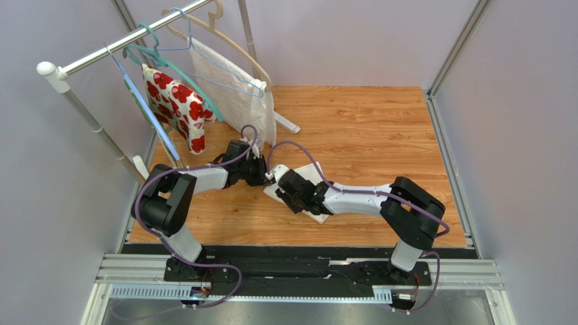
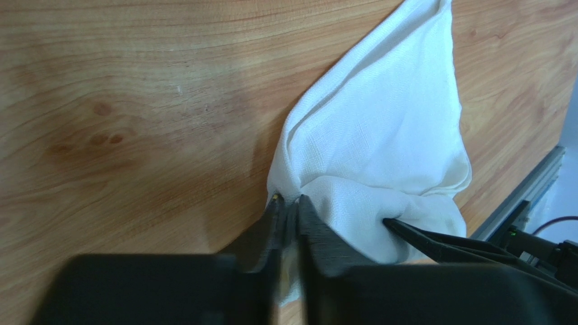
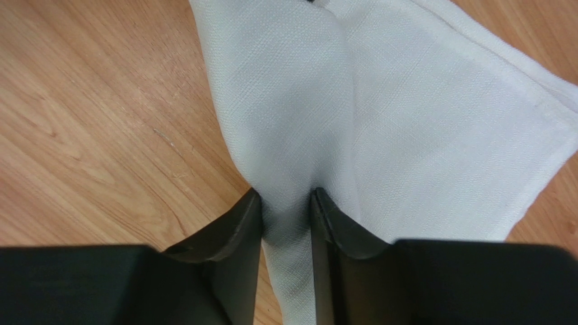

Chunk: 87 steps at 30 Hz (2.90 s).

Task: Fold the napkin, place the utensils inside, and roll it up
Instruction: Roll the napkin with the utensil

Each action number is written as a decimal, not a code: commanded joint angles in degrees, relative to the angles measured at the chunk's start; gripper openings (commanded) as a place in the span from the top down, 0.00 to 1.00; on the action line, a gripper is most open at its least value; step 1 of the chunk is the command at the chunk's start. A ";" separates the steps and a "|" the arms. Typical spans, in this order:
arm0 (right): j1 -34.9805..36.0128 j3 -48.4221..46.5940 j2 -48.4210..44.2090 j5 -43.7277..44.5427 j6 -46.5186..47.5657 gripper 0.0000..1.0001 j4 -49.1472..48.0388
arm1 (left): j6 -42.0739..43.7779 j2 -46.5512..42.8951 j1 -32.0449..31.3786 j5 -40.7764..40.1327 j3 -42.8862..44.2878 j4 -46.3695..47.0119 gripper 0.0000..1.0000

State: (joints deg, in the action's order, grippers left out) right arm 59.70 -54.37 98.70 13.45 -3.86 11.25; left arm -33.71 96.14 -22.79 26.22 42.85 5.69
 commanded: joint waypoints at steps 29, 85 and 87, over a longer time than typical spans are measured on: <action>-31.75 1.02 10.11 -61.26 -14.25 0.87 -3.34 | 2.78 -17.22 0.55 0.50 -10.25 12.05 0.38; -11.99 0.75 -11.86 -6.17 -3.00 0.35 8.36 | 8.40 10.21 -5.51 2.08 11.02 1.25 0.99; -8.82 1.37 -11.07 -2.13 -2.12 0.35 7.30 | 8.49 10.47 -5.51 2.00 11.55 0.64 0.99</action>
State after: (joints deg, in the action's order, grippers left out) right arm 47.16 -53.95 86.87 -0.84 -8.71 20.34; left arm -27.68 105.10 -28.10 29.12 52.82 10.31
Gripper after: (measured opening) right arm 0.652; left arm 0.036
